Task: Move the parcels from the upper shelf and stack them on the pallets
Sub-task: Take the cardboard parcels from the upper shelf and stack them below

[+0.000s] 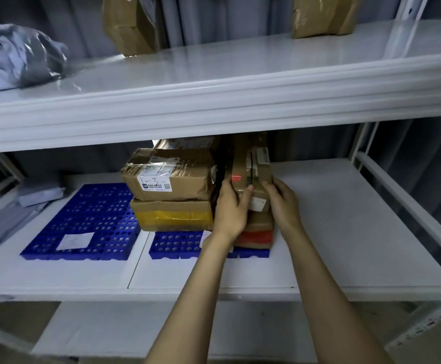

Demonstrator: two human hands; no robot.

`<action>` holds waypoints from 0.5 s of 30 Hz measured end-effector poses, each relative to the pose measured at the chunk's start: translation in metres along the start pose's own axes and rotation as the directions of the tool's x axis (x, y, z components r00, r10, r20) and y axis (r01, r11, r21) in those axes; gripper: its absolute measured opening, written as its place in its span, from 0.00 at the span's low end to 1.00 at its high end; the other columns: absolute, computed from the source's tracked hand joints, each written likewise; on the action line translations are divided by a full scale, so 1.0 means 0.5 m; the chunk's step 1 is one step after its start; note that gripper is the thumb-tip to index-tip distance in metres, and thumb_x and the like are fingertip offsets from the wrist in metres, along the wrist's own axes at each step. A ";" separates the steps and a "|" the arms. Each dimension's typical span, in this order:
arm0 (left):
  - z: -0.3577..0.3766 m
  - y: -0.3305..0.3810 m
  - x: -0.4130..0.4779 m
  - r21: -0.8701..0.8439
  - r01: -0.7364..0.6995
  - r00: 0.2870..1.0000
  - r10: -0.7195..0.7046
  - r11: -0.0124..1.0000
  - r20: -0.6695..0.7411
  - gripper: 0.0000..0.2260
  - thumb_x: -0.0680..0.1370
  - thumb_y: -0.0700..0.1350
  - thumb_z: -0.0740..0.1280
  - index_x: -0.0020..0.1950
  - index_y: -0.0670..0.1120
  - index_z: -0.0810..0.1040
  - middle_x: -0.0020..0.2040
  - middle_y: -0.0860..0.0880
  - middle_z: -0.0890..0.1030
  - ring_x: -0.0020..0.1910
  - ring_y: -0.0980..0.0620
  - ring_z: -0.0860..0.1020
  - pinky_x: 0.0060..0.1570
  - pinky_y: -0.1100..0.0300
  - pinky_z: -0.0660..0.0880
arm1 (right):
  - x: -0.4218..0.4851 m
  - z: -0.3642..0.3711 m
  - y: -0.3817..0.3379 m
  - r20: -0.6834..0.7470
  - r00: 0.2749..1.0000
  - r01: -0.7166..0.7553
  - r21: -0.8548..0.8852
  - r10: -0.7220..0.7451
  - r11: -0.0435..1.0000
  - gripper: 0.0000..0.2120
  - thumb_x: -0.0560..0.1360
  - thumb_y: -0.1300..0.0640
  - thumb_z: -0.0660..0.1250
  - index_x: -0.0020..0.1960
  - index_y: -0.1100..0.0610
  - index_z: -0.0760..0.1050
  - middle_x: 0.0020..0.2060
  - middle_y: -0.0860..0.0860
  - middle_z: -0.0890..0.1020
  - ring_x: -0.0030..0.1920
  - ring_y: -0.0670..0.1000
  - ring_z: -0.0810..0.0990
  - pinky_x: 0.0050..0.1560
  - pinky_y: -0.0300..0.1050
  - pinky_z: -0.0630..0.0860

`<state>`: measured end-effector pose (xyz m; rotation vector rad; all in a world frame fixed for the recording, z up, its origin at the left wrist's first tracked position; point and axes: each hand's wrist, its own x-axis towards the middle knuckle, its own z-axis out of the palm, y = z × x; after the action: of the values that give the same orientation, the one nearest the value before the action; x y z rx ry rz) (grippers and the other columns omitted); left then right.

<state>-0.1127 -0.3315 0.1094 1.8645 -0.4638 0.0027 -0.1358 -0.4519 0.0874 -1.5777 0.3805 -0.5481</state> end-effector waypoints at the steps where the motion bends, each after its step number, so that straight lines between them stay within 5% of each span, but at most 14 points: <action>1: 0.004 0.000 0.003 0.019 0.003 1.000 -0.003 1.000 -0.021 0.19 0.81 0.50 0.62 0.70 0.49 0.64 0.63 0.51 0.76 0.60 0.57 0.74 0.56 0.69 0.69 | 0.001 -0.001 0.002 0.009 1.000 -0.001 0.004 0.001 1.000 0.13 0.78 0.50 0.63 0.60 0.51 0.79 0.51 0.47 0.84 0.50 0.47 0.82 0.55 0.50 0.79; 5: 0.015 -0.001 0.012 0.093 0.002 0.996 0.006 0.996 -0.086 0.23 0.81 0.51 0.61 0.74 0.46 0.61 0.68 0.46 0.72 0.67 0.50 0.71 0.66 0.56 0.68 | 0.004 -0.003 0.003 0.034 0.999 0.004 0.009 -0.005 1.000 0.16 0.76 0.47 0.64 0.61 0.51 0.78 0.52 0.47 0.84 0.51 0.47 0.82 0.57 0.51 0.78; 15: 0.027 0.008 0.005 0.434 -0.067 0.987 0.122 0.898 -0.100 0.26 0.78 0.56 0.64 0.74 0.49 0.65 0.76 0.44 0.60 0.74 0.44 0.59 0.70 0.50 0.64 | 0.015 -0.004 0.009 0.062 0.998 0.019 -0.056 -0.015 0.998 0.21 0.76 0.43 0.60 0.65 0.50 0.75 0.56 0.48 0.82 0.56 0.49 0.79 0.60 0.53 0.77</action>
<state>-0.1148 -0.3458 0.1090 2.2564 -0.4945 0.3104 -0.1307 -0.4581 0.0837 -1.6498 0.3390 -0.5048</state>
